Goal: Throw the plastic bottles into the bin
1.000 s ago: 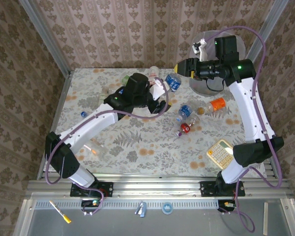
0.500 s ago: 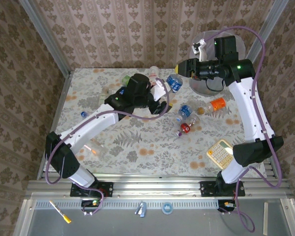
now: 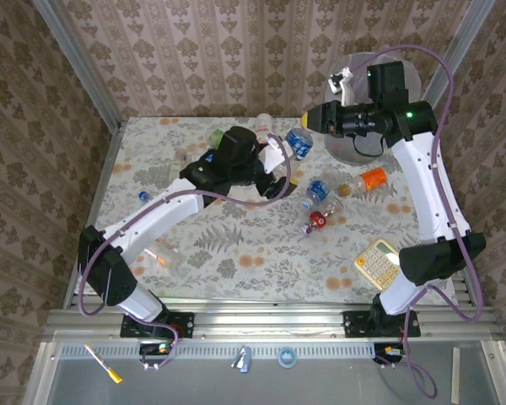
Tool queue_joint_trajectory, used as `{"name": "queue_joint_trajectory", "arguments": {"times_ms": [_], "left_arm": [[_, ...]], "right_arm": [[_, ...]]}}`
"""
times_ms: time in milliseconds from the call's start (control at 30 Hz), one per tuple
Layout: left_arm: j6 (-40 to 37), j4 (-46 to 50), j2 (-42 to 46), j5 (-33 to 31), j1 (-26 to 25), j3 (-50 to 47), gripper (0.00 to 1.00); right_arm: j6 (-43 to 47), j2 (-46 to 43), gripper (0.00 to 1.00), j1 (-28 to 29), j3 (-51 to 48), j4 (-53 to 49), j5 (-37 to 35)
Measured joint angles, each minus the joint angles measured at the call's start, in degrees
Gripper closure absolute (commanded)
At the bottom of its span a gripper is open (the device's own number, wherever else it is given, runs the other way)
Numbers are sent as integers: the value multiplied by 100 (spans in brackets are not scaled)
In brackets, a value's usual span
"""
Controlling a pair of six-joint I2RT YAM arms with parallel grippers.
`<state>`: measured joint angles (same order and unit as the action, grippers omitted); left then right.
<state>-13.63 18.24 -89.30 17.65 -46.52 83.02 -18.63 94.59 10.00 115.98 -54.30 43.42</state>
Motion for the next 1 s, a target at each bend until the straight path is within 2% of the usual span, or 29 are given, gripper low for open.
{"name": "queue_joint_trajectory", "arguments": {"times_ms": [200, 467, 667, 833, 1000], "left_arm": [[52, -173, 0, -118, 11, 0, 0], [79, -251, 28, -164, 55, -87, 0], [140, -345, 79, -205, 79, -170, 0], [295, -546, 249, -225, 205, -415, 0], [450, -680, 490, -269, 334, -688, 0]], "right_arm": [[0, 22, 87, 0, 140, -15, 2], [0, 33, 88, -9, 214, -22, 0], [24, 70, 95, -24, 369, -109, -87], [240, 151, 96, -85, 968, -393, -1016], [520, -48, 100, -256, 1274, -208, -2494]]}}
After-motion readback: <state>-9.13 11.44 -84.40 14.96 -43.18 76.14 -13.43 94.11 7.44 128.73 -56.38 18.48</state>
